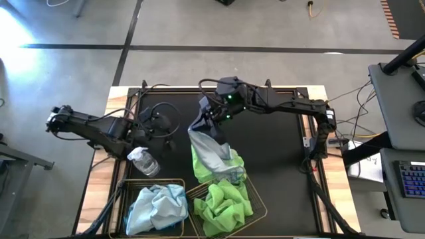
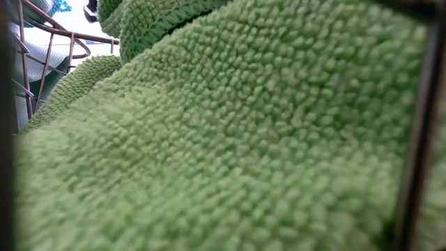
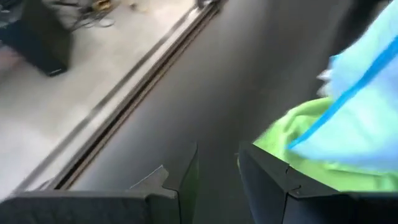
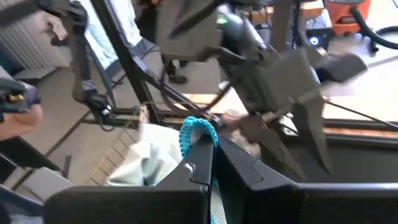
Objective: Sort microfiber towel by color & place in baskets
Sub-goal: Put the blue towel into the left wire basket
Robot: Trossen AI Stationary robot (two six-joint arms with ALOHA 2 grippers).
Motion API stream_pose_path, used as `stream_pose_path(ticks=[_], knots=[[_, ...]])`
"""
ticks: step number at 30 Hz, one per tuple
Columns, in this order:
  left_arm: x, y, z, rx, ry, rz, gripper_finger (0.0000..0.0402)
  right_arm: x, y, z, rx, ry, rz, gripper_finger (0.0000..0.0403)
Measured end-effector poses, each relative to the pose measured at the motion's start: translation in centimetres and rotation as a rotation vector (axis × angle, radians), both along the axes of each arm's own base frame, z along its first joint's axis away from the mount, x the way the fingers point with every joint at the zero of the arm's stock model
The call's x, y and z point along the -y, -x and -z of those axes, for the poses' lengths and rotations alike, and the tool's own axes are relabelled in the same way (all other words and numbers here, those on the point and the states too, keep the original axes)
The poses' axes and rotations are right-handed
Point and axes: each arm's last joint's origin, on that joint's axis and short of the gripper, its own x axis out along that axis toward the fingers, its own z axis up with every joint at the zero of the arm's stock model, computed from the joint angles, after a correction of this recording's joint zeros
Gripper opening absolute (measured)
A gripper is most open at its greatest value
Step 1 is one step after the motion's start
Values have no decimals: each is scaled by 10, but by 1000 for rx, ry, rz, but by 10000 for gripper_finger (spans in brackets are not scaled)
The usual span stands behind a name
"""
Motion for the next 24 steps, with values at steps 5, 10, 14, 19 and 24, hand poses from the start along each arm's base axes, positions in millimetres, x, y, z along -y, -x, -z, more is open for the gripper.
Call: stream_pose_path(ticks=[5, 10, 14, 19, 24], knots=[[7, -12, 2, 79, 51, 181, 100, -8, -4, 0, 28, 37, 47, 9], [9, -18, -1, 132, 44, 263, 100, -5, -5, 1, 24, 54, 85, 9], [10, -18, -3, 148, 49, 261, 100, -3, -5, 1, 28, 90, 129, 9], [12, -21, -6, 191, 87, 303, 100, -1, -4, 4, 13, 142, 164, 9], [13, -23, -9, 220, 102, 331, 100, 0, -5, 4, 16, 208, 218, 9]])
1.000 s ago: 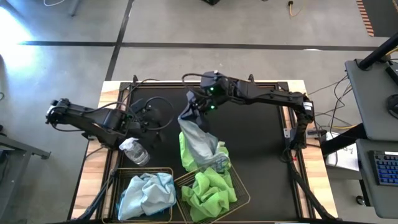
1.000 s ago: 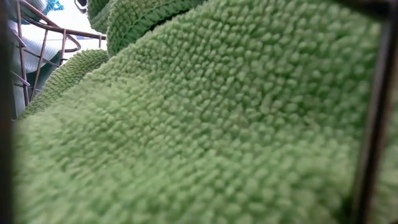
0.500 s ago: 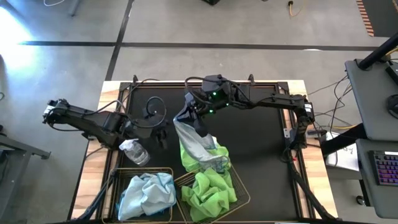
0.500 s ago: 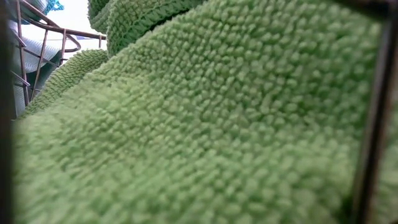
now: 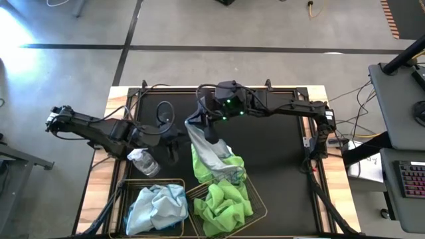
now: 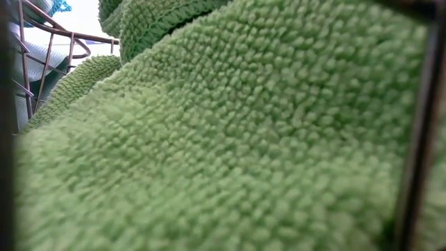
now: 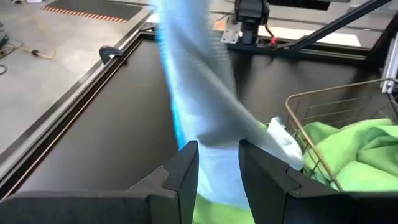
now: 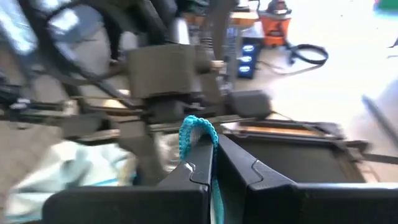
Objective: Sort microfiber towel by color & place in baskets
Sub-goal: Put the blue towel into the left wire basket
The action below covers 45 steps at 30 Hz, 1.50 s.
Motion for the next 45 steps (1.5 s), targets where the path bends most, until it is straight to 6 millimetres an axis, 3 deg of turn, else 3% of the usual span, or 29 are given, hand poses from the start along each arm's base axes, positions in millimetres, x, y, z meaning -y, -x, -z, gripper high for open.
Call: stream_pose_path(ticks=[15, 31, 39, 45], knots=[[1, -1, -2, 3, -74, 58, 100, 10, 0, -2, 25, 121, 122, 9], [-1, -3, -4, -48, -328, 173, 100, 9, 0, -2, 24, 195, 94, 9], [-11, -3, -4, -74, -419, 47, 100, 10, 0, -2, 21, 244, 98, 9], [-17, -4, 1, -44, -297, -60, 100, 17, 3, -6, 6, 394, 301, 9]])
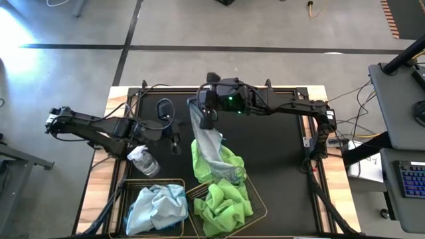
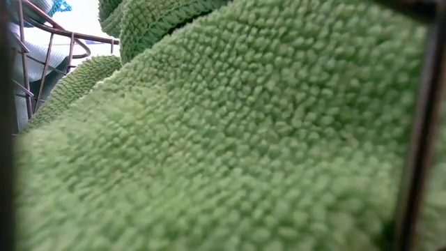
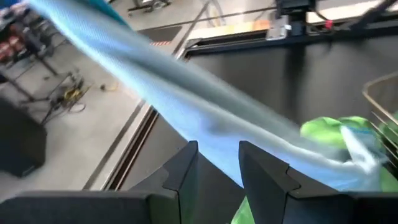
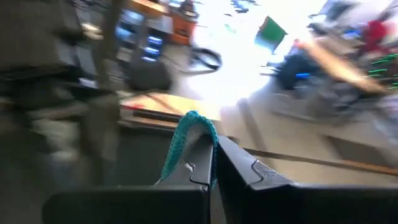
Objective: Sort microfiber towel by color & place in baskets
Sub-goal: Put the blue towel into the left wire basket
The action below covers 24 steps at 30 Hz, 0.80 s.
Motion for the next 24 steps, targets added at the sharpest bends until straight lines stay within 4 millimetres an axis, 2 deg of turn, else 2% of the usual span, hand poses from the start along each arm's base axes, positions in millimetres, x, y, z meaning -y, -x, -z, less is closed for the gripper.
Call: stream_pose_path(ticks=[4, 12, 19, 24], knots=[[-1, 0, -1, 25, 6, -48, 100, 3, 1, -1, -16, 88, 79, 9], [-7, -6, -6, 94, 6, -74, 101, 3, -1, -8, 52, 96, 80, 9], [-25, -21, 5, 48, -9, -143, 101, 2, 2, -21, 95, 99, 81, 9], [-34, -32, 12, 36, -4, -132, 101, 2, 4, -26, 106, 100, 81, 9]])
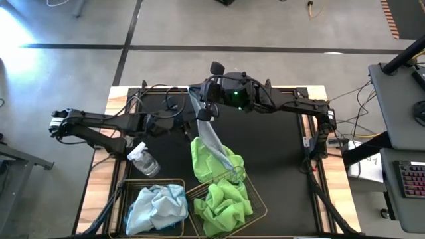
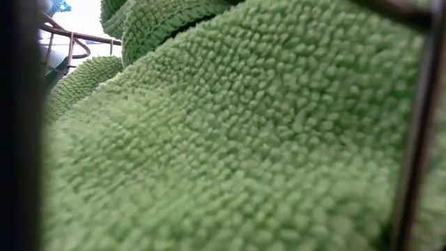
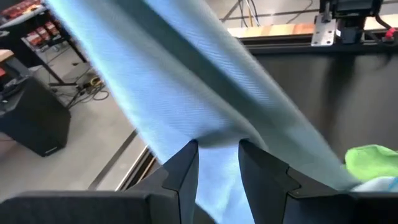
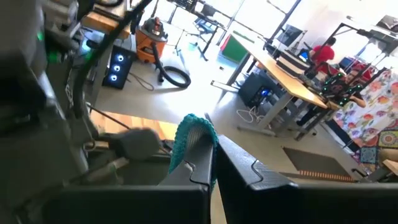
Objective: Sort microfiber towel by color & place in baskets
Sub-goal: Put the blue towel into the left wire basket
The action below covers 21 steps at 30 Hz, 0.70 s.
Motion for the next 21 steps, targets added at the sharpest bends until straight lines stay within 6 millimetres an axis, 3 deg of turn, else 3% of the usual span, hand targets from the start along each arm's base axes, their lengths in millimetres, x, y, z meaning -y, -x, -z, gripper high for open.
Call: stream_pose_path(ticks=[21], knots=[[-2, -7, -9, 36, -6, 61, 101, 7, 2, 4, -66, 49, 40, 9]])
